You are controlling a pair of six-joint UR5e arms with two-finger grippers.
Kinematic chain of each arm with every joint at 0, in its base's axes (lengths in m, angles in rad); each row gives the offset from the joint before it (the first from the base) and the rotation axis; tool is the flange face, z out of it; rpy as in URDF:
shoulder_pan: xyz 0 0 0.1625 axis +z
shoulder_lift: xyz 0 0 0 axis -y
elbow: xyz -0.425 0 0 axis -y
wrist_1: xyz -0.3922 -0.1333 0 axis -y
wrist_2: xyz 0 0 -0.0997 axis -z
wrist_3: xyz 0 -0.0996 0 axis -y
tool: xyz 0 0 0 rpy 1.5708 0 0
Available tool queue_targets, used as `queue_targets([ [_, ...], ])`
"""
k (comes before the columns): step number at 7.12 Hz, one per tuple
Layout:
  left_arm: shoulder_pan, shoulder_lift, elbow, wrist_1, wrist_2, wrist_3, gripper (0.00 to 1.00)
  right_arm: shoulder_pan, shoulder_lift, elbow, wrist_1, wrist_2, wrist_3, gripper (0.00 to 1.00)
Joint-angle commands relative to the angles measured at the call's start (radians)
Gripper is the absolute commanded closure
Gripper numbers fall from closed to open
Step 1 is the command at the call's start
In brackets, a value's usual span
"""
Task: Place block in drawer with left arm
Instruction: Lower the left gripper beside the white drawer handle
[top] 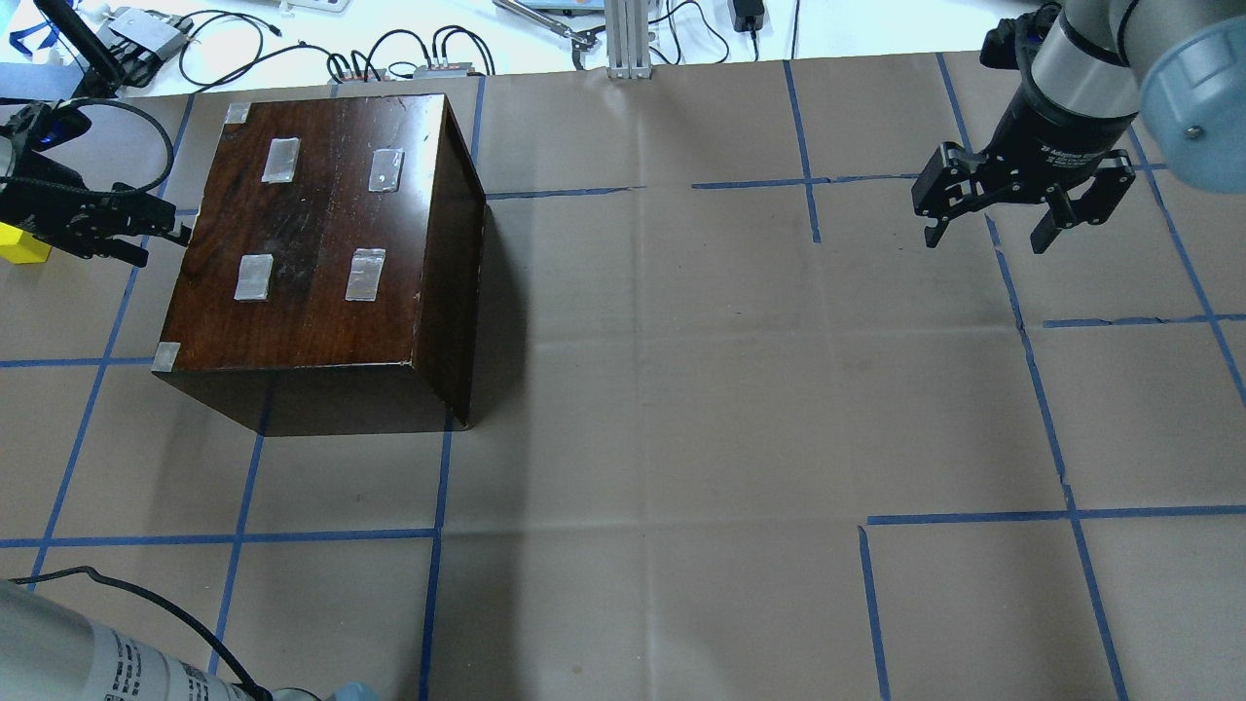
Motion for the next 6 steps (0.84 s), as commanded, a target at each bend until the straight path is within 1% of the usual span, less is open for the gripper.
queue_targets([
  [1, -0.001, -0.021, 0.011, 0.005, 0.0, 0.002, 0.02, 0.0, 0.0, 0.0, 0.0, 0.0, 0.0, 0.0],
  [4, -0.002, -0.034, 0.013, 0.008, 0.0, 0.005, 0.02, 0.0, 0.0, 0.0, 0.0, 0.0, 0.0, 0.0],
  [6, -0.005, -0.06, 0.016, 0.021, 0.0, 0.004, 0.02, 0.0, 0.0, 0.0, 0.0, 0.0, 0.0, 0.0],
])
